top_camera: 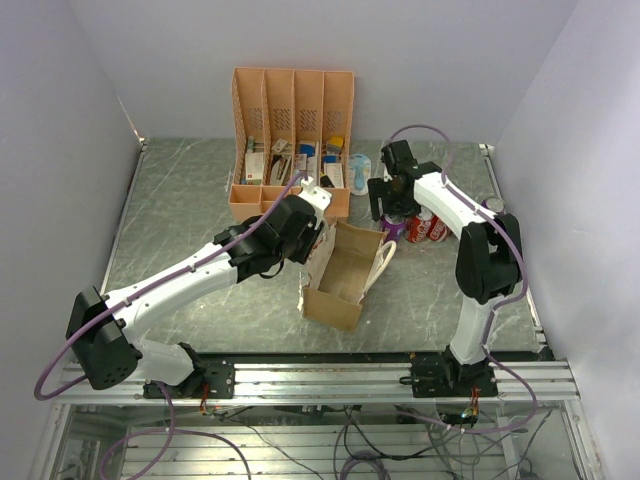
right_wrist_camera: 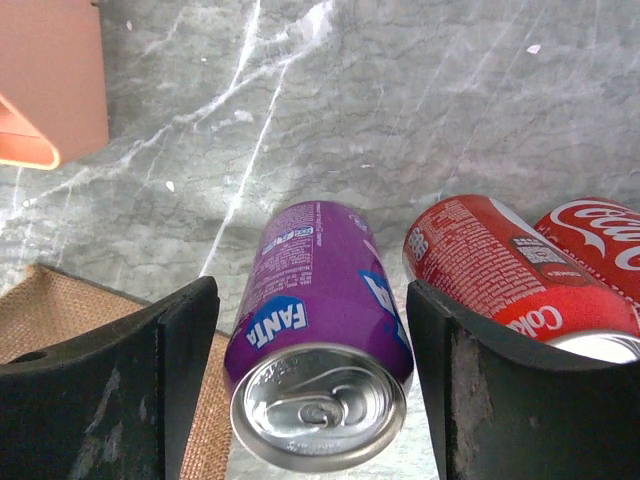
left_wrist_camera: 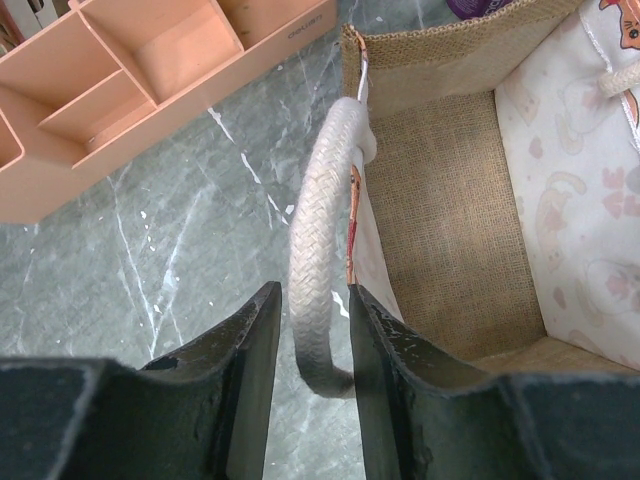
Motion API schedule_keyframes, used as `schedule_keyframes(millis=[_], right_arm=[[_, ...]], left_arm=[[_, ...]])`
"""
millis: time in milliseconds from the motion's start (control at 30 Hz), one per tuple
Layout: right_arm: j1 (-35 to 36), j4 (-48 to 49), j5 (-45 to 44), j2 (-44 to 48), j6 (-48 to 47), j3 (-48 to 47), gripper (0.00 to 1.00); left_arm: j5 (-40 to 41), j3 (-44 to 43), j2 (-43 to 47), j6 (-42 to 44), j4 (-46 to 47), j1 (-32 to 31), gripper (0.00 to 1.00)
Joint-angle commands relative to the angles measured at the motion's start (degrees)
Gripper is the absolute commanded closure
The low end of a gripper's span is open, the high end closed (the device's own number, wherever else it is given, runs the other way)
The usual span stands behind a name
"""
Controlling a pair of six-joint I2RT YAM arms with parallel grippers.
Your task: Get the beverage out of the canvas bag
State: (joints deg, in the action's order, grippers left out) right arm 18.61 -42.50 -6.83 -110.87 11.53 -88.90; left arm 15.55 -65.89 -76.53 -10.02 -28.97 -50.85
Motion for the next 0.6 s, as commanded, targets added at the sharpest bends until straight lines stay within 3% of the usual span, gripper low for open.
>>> schedule_keyframes(millis=[0,367,467,567], right_arm=[[-0.28,1.44,0.63,3.55,-0.54,0.3,0.23],[2.41,0.98,-0.25,10.71,-0.29,-0.13,0.14],[6.05,0.92,-3.43,13.32,-0.24,-0.44,0.09],[11.84,0.93,-7.7,15.61,-0.2,-0.39,0.05]], left_arm=[[0.7,-0.65,-0.36,0.09,0.75,-0.33,0.56],[0.75,-0.73,-0.39,0.18,0.75,-0.33,0.48],[1.09,-0.73,-0.01,0.29,0.72,-0.33,0.41],[1.54,-0.44,1.3,0.34,0.96,-0.37,0.24]])
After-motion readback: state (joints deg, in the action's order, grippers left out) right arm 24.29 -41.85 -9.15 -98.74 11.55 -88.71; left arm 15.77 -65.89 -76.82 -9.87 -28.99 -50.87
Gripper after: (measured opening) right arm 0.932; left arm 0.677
